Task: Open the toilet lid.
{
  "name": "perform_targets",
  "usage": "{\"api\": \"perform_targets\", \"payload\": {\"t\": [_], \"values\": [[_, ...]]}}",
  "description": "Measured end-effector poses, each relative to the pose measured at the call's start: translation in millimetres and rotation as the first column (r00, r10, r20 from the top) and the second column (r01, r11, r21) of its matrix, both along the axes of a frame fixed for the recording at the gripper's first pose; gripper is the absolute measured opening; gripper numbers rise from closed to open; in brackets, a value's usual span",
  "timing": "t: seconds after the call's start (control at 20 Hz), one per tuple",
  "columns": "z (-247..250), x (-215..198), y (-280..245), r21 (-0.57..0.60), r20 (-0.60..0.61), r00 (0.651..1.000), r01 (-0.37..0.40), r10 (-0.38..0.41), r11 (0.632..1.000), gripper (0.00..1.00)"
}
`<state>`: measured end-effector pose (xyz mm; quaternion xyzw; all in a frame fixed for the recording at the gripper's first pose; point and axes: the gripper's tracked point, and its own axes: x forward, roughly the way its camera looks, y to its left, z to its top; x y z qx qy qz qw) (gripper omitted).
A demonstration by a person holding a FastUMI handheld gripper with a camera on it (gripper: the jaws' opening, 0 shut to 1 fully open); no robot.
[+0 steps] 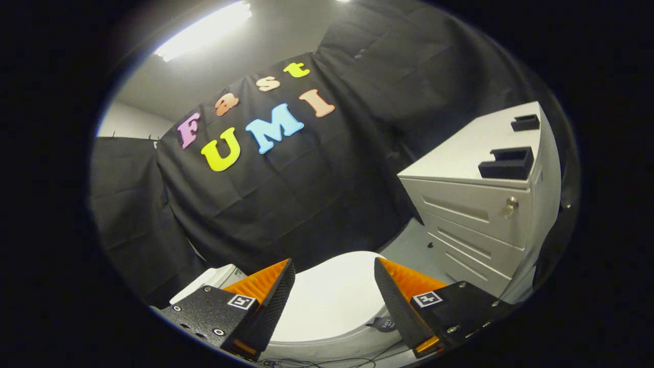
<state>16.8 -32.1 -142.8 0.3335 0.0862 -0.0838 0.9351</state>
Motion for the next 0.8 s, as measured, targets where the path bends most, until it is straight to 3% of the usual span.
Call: {"api": "perform_targets", "payload": {"t": [0.45, 0.65, 0.8], "values": [[-62, -9, -2, 0.142, -0.115, 0.991, 0.090, -0.074, 0.986, 0.96], [-96, -22, -7, 0.210, -0.199, 0.971, 0.177, -0.135, 0.962, 0.96], [-118, -25, 0, 0.302, -0.229, 0.964, 0.200, -0.133, 0.932, 0.96]]}}
